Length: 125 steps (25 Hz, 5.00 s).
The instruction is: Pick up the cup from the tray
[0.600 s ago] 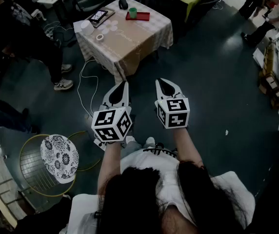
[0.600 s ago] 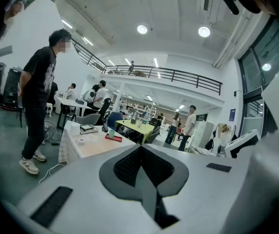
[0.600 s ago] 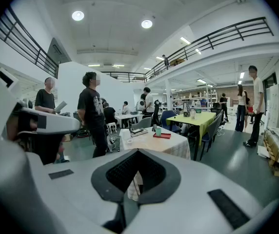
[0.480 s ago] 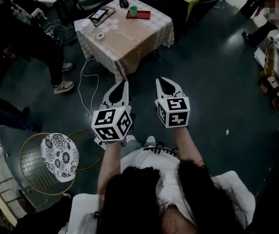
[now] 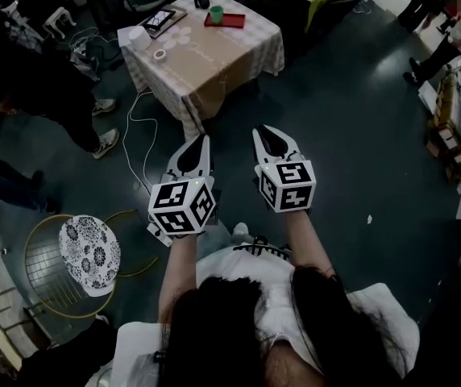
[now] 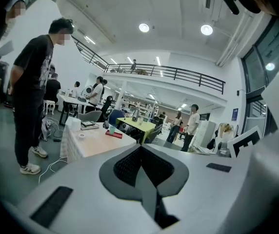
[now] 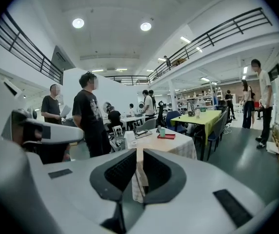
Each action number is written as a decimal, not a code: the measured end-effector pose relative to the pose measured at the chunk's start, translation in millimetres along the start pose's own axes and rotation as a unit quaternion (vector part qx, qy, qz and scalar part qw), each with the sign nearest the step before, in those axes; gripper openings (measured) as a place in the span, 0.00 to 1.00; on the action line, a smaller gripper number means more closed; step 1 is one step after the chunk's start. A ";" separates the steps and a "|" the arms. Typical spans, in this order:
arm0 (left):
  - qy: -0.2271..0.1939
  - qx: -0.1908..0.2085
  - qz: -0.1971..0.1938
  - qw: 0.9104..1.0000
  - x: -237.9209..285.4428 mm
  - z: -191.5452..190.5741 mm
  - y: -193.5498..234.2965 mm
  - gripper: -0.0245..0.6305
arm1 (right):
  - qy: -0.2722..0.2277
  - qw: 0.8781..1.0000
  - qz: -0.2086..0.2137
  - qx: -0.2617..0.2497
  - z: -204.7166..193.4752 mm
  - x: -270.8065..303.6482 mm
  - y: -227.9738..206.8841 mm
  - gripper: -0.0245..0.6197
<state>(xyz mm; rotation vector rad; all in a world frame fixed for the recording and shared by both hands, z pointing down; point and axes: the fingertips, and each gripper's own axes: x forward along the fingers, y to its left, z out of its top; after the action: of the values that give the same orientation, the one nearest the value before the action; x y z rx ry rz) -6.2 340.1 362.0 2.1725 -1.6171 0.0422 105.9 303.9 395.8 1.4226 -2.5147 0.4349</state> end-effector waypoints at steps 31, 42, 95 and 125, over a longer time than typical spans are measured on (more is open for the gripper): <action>0.026 -0.003 -0.059 0.998 223.8 98.1 148.4 0.04 | 0.018 1.000 0.006 0.003 77.9 234.0 -37.3 0.53; 0.035 0.010 -0.066 0.997 265.9 122.1 199.1 0.04 | 0.016 0.999 -0.021 0.025 90.1 296.7 -46.0 0.56; 0.134 -0.026 0.116 0.984 593.7 125.8 323.3 0.04 | 0.211 0.975 0.059 -0.028 51.7 718.2 -219.5 0.67; 0.134 -0.023 0.113 0.984 603.3 124.3 316.5 0.04 | 0.242 0.965 0.059 -0.086 49.1 717.8 -226.0 0.55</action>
<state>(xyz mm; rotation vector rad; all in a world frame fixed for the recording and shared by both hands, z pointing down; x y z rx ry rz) -132.7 -323.2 515.7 1.8482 -1.6791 0.3458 -66.2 -395.0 620.8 0.9629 -2.1805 0.4990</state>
